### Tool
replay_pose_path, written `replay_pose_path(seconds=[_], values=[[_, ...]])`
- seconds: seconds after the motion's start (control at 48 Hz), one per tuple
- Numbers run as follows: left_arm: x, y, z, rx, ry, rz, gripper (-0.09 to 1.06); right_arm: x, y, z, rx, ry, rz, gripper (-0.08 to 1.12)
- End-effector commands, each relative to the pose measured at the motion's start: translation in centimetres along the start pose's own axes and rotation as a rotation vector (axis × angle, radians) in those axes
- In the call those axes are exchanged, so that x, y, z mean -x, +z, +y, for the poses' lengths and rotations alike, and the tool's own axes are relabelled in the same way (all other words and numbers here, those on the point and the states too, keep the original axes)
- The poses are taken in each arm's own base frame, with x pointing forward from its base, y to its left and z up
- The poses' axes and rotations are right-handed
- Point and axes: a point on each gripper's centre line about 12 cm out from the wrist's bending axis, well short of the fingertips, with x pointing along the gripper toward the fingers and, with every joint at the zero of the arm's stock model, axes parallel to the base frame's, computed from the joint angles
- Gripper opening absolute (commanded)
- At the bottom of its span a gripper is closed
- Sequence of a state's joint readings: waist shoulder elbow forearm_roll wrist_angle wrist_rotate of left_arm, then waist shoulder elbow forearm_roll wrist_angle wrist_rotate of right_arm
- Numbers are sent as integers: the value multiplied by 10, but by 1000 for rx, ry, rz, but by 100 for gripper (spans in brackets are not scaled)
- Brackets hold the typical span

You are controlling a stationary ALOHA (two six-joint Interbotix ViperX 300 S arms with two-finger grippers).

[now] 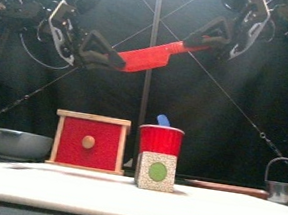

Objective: Cut the sushi into 4 pieces with the knife
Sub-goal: Cut the sushi into 4 pieces

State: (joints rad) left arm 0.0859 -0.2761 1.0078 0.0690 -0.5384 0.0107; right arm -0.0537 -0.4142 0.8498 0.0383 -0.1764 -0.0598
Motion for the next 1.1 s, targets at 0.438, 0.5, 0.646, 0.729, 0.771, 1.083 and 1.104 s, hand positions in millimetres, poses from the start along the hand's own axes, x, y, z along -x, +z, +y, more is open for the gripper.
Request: replay_pose_path(seconds=[0.438, 0.5, 0.646, 0.729, 0.771, 1.083, 1.104], values=[[-38, -37, -28, 4, -81, 11, 24, -35, -74, 9, -16, 25, 320, 3], [-42, -42, -31, 5, -89, 24, 24, -36, -75, 10, -18, 26, 331, 3], [-44, -52, -41, 11, -111, 57, 24, -35, -78, 14, -23, 37, 353, 3], [-43, -60, -43, 30, -101, 83, 24, -36, -80, 14, -25, 36, 359, 3], [-44, -62, -43, 37, -97, 89, 24, -37, -81, 15, -23, 39, 362, 3], [-50, -74, -51, 42, -107, 128, 24, -39, -91, 23, -40, 54, 412, 3], [-50, -75, -52, 42, -108, 131, 24, -39, -92, 24, -38, 56, 415, 3]])
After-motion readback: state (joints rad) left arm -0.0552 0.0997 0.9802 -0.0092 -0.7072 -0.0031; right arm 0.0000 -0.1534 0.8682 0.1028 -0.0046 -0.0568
